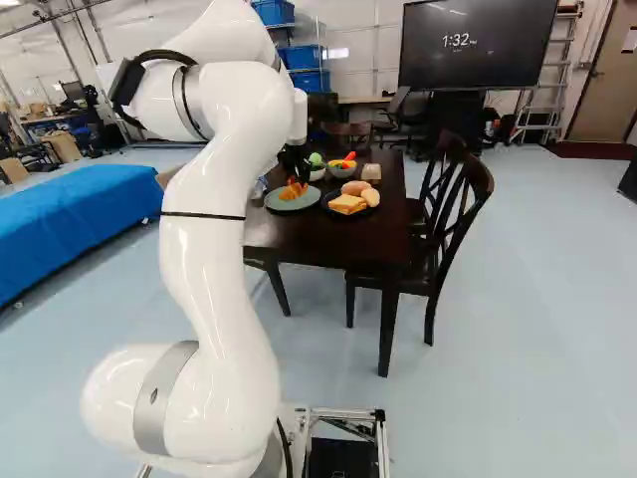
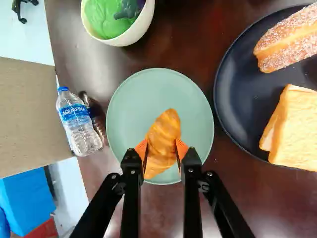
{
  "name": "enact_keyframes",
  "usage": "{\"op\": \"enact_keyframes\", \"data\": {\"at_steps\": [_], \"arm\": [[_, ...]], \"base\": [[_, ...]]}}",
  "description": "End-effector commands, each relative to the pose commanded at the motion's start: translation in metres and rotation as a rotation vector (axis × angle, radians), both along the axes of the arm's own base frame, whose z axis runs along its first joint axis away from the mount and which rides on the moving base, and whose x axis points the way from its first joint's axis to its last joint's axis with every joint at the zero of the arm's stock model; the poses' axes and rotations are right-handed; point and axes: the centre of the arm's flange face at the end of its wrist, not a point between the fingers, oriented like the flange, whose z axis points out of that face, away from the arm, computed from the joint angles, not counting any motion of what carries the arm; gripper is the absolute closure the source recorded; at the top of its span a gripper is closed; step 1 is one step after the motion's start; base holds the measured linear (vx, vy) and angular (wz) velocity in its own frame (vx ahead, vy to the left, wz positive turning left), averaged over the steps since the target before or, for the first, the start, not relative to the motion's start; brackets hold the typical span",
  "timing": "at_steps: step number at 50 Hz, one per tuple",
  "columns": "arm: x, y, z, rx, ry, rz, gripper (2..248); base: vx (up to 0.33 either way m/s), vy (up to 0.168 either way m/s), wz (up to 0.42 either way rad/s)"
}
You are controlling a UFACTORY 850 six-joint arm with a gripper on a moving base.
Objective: Move the croissant to the empty plate
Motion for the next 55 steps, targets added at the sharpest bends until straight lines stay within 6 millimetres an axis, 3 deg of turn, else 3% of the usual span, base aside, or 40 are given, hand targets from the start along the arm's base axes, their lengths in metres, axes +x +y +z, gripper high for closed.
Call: {"op": "enact_keyframes", "data": {"at_steps": [4, 5, 9, 10, 14, 15, 19, 20, 25, 26, 39, 55], "arm": [[0.000, 0.000, 0.000, 0.000, 0.000, 0.000, 153], [0.000, 0.000, 0.000, 0.000, 0.000, 0.000, 133], [0.000, 0.000, 0.000, 0.000, 0.000, 0.000, 133], [0.000, 0.000, 0.000, 0.000, 0.000, 0.000, 101], [0.000, 0.000, 0.000, 0.000, 0.000, 0.000, 101], [0.000, 0.000, 0.000, 0.000, 0.000, 0.000, 67], [0.000, 0.000, 0.000, 0.000, 0.000, 0.000, 67], [0.000, 0.000, 0.000, 0.000, 0.000, 0.000, 31], [0.000, 0.000, 0.000, 0.000, 0.000, 0.000, 31], [0.000, 0.000, 0.000, 0.000, 0.000, 0.000, 3], [-0.003, -0.001, 0.008, 0.000, -0.008, -0.001, 3], [-0.032, -0.013, 0.032, 0.000, -0.011, -0.019, 3]], "base": [[0.000, 0.000, 0.000], [0.000, 0.000, 0.000], [0.000, 0.000, 0.000], [0.000, 0.000, 0.000], [0.000, 0.000, 0.000], [0.000, 0.000, 0.000], [0.000, 0.000, 0.000], [0.000, 0.000, 0.000], [0.000, 0.000, 0.000], [0.000, 0.000, 0.000], [0.000, 0.000, 0.000], [0.000, 0.000, 0.000]]}}
